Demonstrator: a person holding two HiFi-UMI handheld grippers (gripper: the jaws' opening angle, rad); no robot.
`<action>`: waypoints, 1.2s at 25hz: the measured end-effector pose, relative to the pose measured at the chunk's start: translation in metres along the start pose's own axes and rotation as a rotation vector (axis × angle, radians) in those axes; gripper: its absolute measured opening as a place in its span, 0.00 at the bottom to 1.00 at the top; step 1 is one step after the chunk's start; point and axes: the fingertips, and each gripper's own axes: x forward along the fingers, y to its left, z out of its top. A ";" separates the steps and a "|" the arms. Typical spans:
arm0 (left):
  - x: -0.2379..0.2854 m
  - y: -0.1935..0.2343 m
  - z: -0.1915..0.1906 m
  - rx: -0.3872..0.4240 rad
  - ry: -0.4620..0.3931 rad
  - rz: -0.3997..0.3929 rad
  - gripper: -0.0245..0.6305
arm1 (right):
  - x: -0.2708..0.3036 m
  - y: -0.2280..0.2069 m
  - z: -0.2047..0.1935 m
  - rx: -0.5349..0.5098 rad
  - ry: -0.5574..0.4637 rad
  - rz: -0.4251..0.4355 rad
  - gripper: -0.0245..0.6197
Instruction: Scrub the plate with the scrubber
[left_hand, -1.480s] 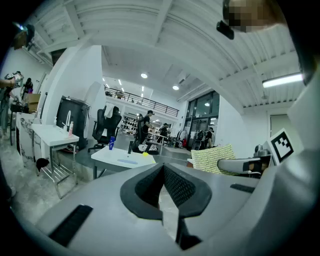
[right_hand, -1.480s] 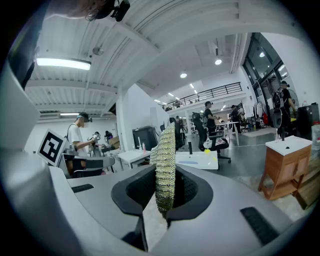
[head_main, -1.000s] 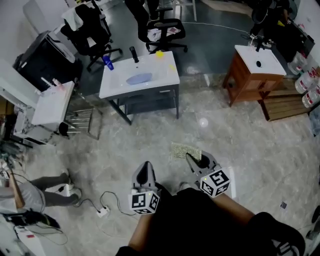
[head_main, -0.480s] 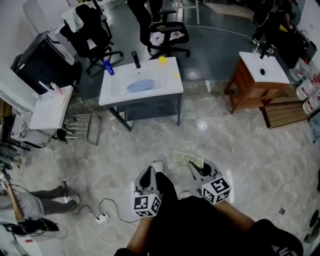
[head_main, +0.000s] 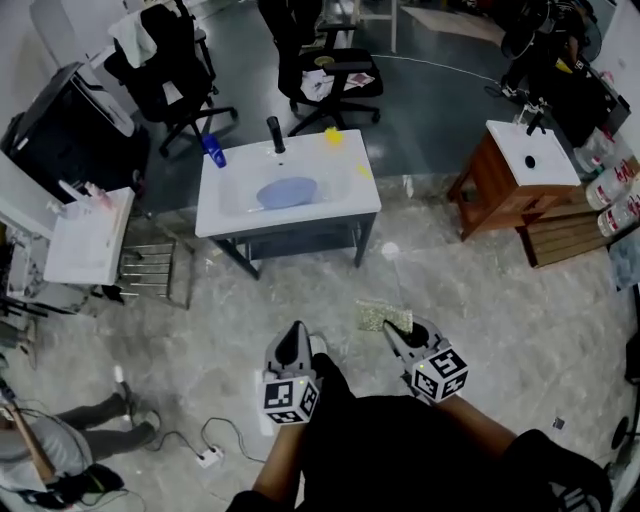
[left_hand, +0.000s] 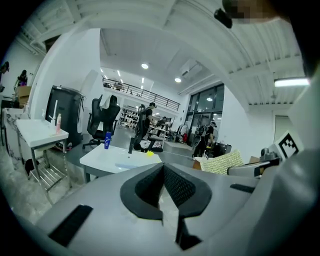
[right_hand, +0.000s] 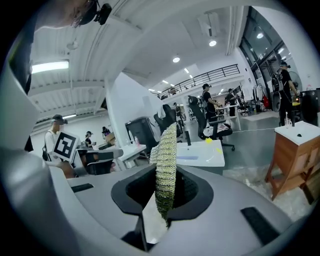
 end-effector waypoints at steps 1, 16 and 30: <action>0.009 0.012 0.008 0.002 -0.002 0.001 0.04 | 0.014 -0.002 0.008 -0.001 0.001 -0.003 0.14; 0.110 0.152 0.085 0.007 -0.013 -0.040 0.04 | 0.177 0.000 0.097 0.009 -0.042 -0.083 0.14; 0.136 0.199 0.076 -0.035 0.027 -0.055 0.04 | 0.232 -0.004 0.102 0.025 -0.027 -0.125 0.14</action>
